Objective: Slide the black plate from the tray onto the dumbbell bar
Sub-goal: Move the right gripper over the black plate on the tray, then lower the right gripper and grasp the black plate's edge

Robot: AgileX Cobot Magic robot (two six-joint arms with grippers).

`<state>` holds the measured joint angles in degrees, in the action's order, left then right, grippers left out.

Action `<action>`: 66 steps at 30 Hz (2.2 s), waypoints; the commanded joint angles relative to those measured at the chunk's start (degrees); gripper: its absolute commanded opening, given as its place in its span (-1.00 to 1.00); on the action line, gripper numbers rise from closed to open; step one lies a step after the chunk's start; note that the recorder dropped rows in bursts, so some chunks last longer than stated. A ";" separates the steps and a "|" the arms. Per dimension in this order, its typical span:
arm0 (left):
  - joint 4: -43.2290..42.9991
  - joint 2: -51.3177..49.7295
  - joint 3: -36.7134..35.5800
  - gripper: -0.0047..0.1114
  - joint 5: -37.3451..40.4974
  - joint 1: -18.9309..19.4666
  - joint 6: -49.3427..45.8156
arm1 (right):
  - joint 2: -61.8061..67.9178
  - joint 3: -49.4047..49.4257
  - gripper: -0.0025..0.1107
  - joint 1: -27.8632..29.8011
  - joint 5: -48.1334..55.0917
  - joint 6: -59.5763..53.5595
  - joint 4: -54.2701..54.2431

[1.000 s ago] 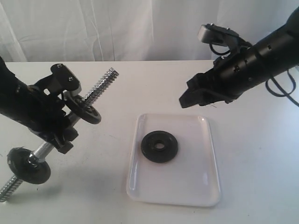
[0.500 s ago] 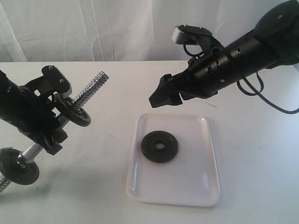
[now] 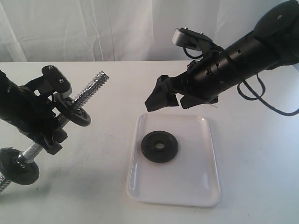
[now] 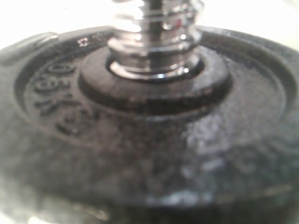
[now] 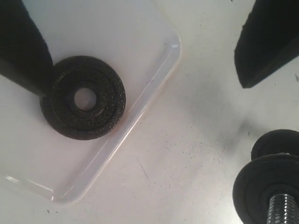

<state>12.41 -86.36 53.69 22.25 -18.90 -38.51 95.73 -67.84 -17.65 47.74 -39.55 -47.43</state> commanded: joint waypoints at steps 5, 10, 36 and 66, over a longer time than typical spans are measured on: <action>2.54 3.04 1.59 -0.92 -2.97 -0.08 0.20 | -0.25 -0.09 0.90 -0.51 -0.11 -9.72 -0.23; 2.54 3.04 1.59 -0.92 -2.97 -0.08 0.20 | -0.15 -0.45 0.90 -3.23 -6.75 -11.42 5.33; 1.69 3.04 1.70 -0.92 -3.56 -0.08 0.17 | 19.47 -18.03 0.90 -13.92 -0.26 10.64 37.22; 1.69 3.04 1.70 -0.92 -3.28 -0.08 0.17 | 24.73 -18.15 0.90 -13.92 -0.52 12.88 39.05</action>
<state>12.31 -86.36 53.69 22.25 -18.90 -38.60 120.63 -85.50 -31.50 47.88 -27.03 -8.71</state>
